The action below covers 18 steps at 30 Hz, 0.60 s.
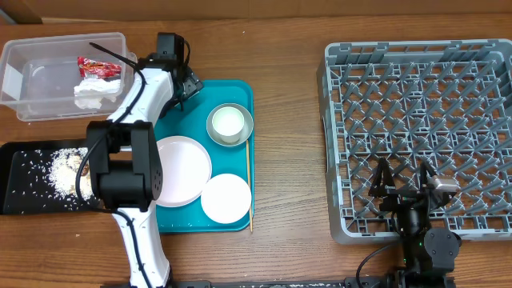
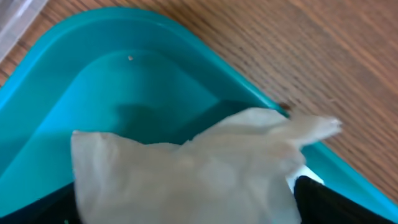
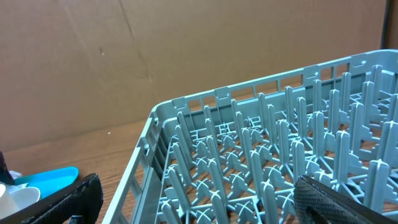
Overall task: Sort waste into correct bins and load items into the dishwasher
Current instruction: 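Carry the wrapper and tissue left and drop them into the clear bin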
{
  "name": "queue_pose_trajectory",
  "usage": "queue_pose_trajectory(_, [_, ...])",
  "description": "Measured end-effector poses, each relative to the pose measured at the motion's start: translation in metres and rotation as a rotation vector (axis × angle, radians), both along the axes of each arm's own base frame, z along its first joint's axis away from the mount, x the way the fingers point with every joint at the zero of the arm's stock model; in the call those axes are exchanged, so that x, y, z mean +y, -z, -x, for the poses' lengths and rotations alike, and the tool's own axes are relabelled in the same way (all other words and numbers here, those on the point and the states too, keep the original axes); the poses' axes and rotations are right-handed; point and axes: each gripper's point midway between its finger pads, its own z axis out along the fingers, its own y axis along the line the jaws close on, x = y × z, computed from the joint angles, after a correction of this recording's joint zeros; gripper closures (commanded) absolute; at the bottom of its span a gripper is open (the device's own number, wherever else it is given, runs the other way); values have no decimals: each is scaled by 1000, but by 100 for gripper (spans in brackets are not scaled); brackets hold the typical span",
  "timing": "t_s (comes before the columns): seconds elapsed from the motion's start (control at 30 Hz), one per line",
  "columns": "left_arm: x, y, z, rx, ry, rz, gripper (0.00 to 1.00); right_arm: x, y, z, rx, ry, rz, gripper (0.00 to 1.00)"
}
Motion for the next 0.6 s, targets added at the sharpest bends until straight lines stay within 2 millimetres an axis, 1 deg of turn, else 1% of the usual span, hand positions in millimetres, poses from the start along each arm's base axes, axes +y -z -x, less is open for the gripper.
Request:
queue_pose_trajectory(0.03, [1,3,0,4,-3,-3,18,0,0,0,0,0,0,0])
queue_pose_trajectory(0.1, [2,9,2,17,-4,-8,43,0,0,0,0,0,0,0])
queue_pose_trajectory(0.17, [5,11,3,23,-11,-29,75,0,0,0,0,0,0,0])
queue_pose_trajectory(0.2, [6,11,2,22,-14,-32,88,0,0,0,-1,0,0,0])
queue_pose_trajectory(0.23, [7,11,2,22,-17,-35,95,0,0,0,0,0,0,0])
queue_pose_trajectory(0.37, [6,11,2,24,-14,-35,96,0,0,0,0,0,0,0])
queue_pose_trajectory(0.47, [4,5,2,24,-9,-21,96,0,0,0,-1,0,0,0])
queue_pose_trajectory(0.53, [2,-9,-4,-8,-5,-10,96,0,0,0,0,0,0,0])
queue_pose_trajectory(0.57, [1,-19,-8,-34,-1,-8,96,0,0,0,0,0,0,0])
queue_pose_trajectory(0.6, [1,-35,-15,-76,3,-8,96,0,0,0,0,0,0,0])
